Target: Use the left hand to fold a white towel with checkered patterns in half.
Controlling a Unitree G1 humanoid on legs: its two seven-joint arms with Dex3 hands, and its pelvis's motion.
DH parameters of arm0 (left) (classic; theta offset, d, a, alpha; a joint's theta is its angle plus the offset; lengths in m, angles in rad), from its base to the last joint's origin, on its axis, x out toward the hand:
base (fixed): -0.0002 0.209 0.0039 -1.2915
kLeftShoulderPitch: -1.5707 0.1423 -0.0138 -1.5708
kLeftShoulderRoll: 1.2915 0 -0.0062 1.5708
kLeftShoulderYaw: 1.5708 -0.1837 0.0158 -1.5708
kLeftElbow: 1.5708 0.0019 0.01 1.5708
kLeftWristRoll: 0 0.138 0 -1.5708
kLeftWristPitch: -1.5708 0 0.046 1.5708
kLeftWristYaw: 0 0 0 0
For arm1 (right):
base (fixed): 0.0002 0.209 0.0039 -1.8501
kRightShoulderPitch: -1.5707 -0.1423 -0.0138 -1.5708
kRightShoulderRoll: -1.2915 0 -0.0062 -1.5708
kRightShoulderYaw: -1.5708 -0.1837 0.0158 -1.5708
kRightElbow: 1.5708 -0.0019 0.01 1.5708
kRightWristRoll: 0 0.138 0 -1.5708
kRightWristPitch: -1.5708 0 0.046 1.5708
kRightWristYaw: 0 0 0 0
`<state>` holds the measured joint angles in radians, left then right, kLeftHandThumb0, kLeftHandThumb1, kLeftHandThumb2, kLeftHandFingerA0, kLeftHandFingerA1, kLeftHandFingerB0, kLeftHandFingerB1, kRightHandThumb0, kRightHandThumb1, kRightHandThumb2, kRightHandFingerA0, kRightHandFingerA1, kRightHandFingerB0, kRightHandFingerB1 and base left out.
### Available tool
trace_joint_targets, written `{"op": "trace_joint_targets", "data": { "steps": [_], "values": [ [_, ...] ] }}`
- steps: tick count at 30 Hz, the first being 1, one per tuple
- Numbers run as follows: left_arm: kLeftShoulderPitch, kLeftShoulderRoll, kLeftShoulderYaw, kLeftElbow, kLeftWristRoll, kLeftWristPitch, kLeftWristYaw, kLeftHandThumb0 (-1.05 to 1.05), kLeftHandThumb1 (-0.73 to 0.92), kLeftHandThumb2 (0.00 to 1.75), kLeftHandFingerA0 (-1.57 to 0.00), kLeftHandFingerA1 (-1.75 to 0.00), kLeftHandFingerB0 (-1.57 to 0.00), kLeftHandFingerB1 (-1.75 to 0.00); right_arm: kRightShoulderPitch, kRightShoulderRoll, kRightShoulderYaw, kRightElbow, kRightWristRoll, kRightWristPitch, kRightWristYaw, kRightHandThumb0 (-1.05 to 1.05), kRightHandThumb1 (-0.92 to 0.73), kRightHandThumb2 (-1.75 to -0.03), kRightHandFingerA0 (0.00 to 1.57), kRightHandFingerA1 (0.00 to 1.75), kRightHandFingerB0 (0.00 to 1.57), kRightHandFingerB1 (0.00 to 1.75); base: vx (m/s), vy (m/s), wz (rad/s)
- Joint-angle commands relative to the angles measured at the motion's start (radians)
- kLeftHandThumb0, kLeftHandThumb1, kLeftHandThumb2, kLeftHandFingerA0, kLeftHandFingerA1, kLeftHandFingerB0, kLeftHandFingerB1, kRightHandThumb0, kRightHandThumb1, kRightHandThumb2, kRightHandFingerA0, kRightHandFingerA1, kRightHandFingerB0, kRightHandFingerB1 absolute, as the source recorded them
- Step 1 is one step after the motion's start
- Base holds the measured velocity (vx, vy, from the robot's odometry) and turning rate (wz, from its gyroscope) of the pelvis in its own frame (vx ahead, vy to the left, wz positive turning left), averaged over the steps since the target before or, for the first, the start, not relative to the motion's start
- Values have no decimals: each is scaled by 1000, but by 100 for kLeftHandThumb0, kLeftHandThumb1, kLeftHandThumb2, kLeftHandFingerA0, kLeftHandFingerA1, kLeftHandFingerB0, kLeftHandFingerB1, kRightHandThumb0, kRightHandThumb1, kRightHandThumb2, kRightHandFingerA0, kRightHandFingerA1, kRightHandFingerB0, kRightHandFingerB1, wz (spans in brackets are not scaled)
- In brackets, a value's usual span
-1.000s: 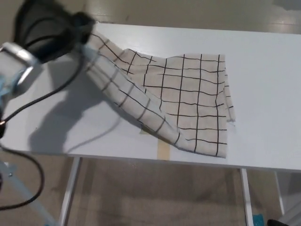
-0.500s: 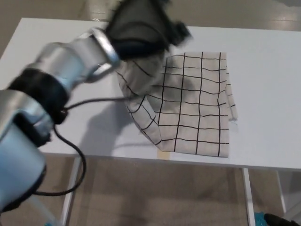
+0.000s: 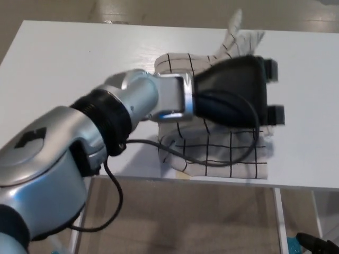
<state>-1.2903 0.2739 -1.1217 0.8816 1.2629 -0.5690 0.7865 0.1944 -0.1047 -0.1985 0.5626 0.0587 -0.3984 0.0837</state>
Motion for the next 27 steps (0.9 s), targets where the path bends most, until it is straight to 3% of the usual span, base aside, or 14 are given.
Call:
{"op": "trace_joint_targets", "data": {
  "steps": [1,3,9,14,15,27],
  "values": [
    [137,6,92,-219,-291,42,-785,-91,56,58,0,0,0,0,5,-7,-3,-9,16,9,11,-39,-64,-60,55,41,68,45,0,0,0],
    [167,10,110,-305,-374,123,-974,-96,57,58,0,0,0,0,2,-10,-3,-3,17,-1,19,-39,-64,-60,55,41,68,45,0,0,0],
    [151,-19,208,-389,-624,260,-1200,-103,61,60,0,0,0,0,-14,-14,-7,18,17,-22,22,-42,-63,-59,53,41,68,45,0,0,0],
    [121,-27,248,-395,-660,274,-1233,-104,63,59,0,0,0,0,-17,-18,-6,21,15,-13,24,-44,-63,-59,52,40,68,45,0,0,0],
    [104,-29,270,-397,-673,275,-1235,-105,49,81,0,0,0,-1,-18,-19,-7,22,16,-8,27,-45,-62,-59,50,40,68,46,0,0,0],
    [34,29,454,-538,-857,309,-1241,-104,48,81,0,0,0,0,-3,-17,-1,12,10,9,29,-45,-61,-59,48,39,67,44,0,0,0]
  ]
}}
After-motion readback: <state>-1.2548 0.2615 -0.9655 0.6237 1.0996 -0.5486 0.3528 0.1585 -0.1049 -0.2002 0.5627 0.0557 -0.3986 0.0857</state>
